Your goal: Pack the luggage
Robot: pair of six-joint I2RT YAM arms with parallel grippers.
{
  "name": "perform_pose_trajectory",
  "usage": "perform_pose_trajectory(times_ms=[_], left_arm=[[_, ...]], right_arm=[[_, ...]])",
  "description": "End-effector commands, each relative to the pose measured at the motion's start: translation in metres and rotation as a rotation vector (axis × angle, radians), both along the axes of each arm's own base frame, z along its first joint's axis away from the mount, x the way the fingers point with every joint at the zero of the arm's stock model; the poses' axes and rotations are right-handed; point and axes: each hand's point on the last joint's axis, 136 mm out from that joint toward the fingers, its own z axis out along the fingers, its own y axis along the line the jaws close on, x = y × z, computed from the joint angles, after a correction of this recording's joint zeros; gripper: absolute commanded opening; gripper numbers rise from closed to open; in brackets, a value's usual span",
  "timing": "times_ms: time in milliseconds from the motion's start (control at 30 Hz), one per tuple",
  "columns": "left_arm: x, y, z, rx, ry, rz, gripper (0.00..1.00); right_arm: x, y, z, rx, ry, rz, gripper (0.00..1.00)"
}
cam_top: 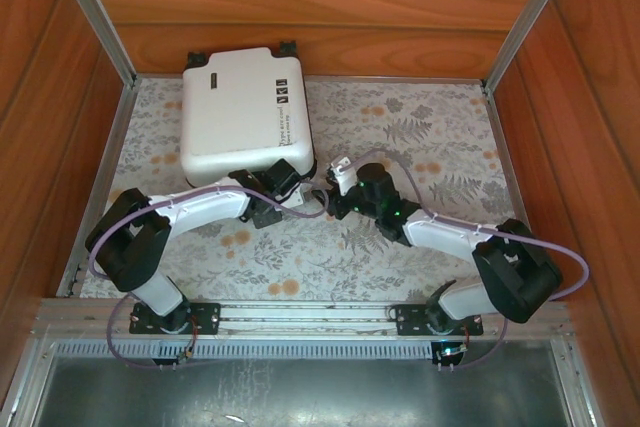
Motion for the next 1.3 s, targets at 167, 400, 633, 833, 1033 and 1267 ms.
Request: perform_pose_trajectory(times_ms=[167, 400, 633, 833, 1033, 1267], left_arm=[[-0.018, -0.038, 0.0, -0.24, 0.126, 0.035, 0.0], [-0.022, -0.041, 0.0, -0.255, 0.141, 0.024, 0.0], [-0.025, -0.042, -0.003, -0.253, 0.155, 0.016, 0.0], [-0.026, -0.042, -0.005, -0.25, 0.16, 0.013, 0.0], [-0.028, -0.041, -0.004, -0.251, 0.16, 0.005, 0.0], [-0.033, -0.04, -0.01, -0.238, 0.18, -0.008, 0.0]], right_arm=[[0.011, 0.014, -0.008, 0.01, -0.023, -0.118, 0.57], [0.022, 0.023, -0.013, 0.024, -0.014, -0.168, 0.52], [0.031, 0.027, -0.009, 0.032, -0.021, -0.195, 0.46], [0.032, 0.022, -0.009, 0.022, -0.025, -0.215, 0.36], [0.035, 0.011, -0.01, -0.041, -0.059, -0.247, 0.13], [0.039, -0.002, -0.02, -0.163, -0.072, -0.26, 0.03]])
